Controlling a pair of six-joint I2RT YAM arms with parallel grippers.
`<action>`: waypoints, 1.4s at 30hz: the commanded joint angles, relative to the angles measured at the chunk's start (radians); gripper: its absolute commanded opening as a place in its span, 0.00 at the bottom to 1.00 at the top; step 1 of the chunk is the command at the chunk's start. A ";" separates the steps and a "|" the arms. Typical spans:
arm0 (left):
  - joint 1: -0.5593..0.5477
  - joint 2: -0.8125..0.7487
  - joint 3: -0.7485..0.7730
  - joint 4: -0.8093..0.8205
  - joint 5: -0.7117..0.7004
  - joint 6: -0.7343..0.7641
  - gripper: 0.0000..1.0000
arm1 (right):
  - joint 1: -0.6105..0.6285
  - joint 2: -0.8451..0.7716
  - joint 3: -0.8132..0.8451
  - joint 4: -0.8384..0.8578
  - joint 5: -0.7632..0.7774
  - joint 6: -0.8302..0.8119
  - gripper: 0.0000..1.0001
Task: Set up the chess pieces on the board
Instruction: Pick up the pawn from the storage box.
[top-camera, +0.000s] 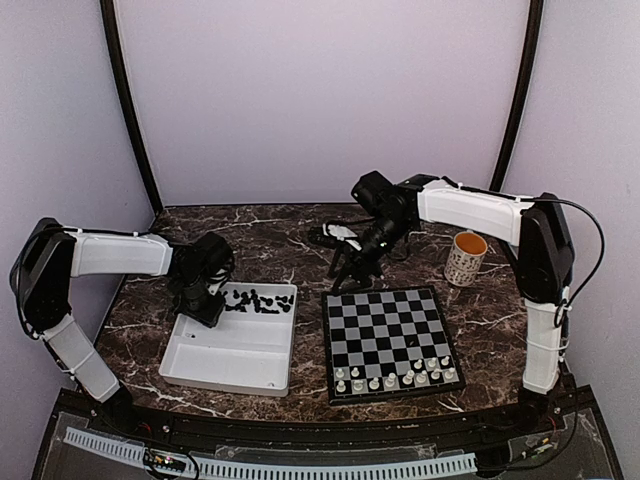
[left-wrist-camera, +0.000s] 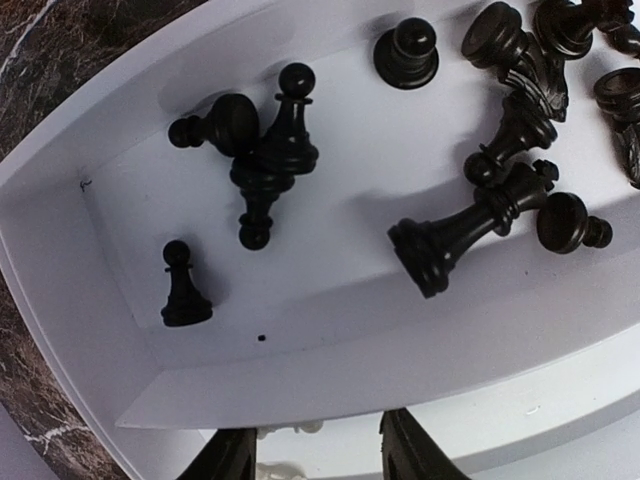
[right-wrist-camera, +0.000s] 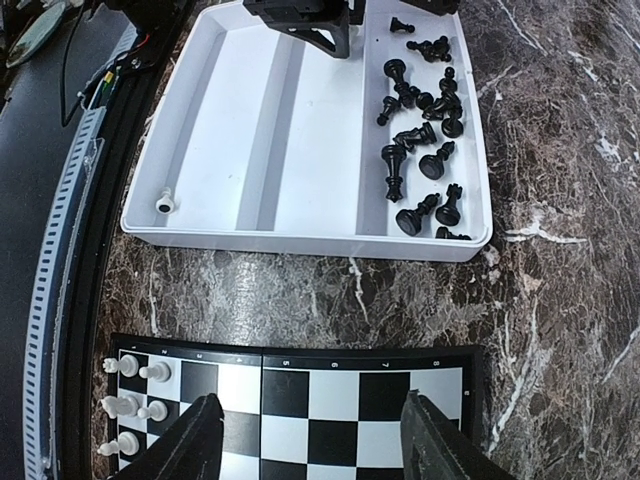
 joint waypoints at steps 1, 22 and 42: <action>0.013 0.000 0.003 -0.047 0.010 -0.007 0.45 | 0.013 -0.036 -0.014 0.030 -0.041 0.011 0.61; 0.032 -0.008 -0.021 -0.054 0.106 -0.092 0.45 | 0.033 -0.003 -0.004 0.061 -0.079 0.057 0.57; 0.031 0.044 -0.038 -0.040 0.048 -0.104 0.46 | 0.035 0.010 -0.024 0.079 -0.106 0.082 0.54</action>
